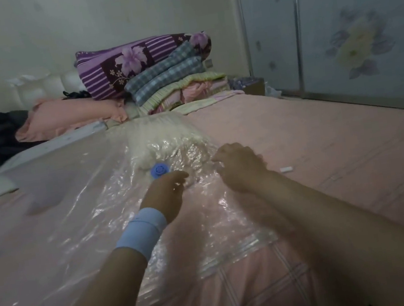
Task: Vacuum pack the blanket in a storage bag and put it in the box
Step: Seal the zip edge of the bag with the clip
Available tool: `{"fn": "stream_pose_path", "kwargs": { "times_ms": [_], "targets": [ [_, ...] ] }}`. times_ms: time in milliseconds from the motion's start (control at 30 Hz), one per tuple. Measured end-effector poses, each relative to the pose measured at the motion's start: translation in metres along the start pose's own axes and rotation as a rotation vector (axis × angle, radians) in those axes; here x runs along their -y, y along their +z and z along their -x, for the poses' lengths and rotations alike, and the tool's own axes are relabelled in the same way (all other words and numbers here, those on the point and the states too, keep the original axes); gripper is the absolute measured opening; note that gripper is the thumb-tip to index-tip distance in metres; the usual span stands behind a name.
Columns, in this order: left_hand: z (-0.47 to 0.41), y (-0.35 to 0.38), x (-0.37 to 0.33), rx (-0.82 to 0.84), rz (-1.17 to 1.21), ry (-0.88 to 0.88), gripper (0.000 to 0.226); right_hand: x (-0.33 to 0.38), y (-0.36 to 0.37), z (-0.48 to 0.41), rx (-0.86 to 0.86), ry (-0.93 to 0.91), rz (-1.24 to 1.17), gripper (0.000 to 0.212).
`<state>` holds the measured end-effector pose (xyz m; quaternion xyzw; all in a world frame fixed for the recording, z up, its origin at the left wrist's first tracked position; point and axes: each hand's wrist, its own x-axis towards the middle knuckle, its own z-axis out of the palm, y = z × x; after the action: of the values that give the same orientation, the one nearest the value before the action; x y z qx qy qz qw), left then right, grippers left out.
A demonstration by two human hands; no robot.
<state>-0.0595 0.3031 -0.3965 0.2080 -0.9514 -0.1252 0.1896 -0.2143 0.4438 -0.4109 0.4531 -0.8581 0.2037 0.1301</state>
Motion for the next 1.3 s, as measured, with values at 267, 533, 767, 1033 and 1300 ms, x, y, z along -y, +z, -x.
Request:
{"fn": "stream_pose_path", "kwargs": {
  "times_ms": [267,533,767,1033,1300],
  "targets": [
    [-0.002,-0.003,0.103,0.017,-0.459,-0.187,0.096,0.053,0.06,-0.022,0.266,-0.122,0.086,0.088],
    [0.018,0.006,0.097,0.331,-0.283,-0.332,0.1,0.058,0.06,-0.016,0.338,-0.067,0.176,0.081],
    [-0.012,-0.045,0.084,0.432,-0.129,-0.36,0.097,0.103,0.05,-0.05,-0.024,-0.043,0.19,0.049],
    [-0.045,-0.026,0.1,-0.006,-0.117,-0.029,0.061,0.114,0.058,-0.078,0.034,-0.037,0.004,0.032],
    [-0.043,-0.009,0.121,-0.084,-0.197,0.019,0.068,0.109,0.063,-0.086,0.038,-0.055,-0.172,0.02]
  ]
}}
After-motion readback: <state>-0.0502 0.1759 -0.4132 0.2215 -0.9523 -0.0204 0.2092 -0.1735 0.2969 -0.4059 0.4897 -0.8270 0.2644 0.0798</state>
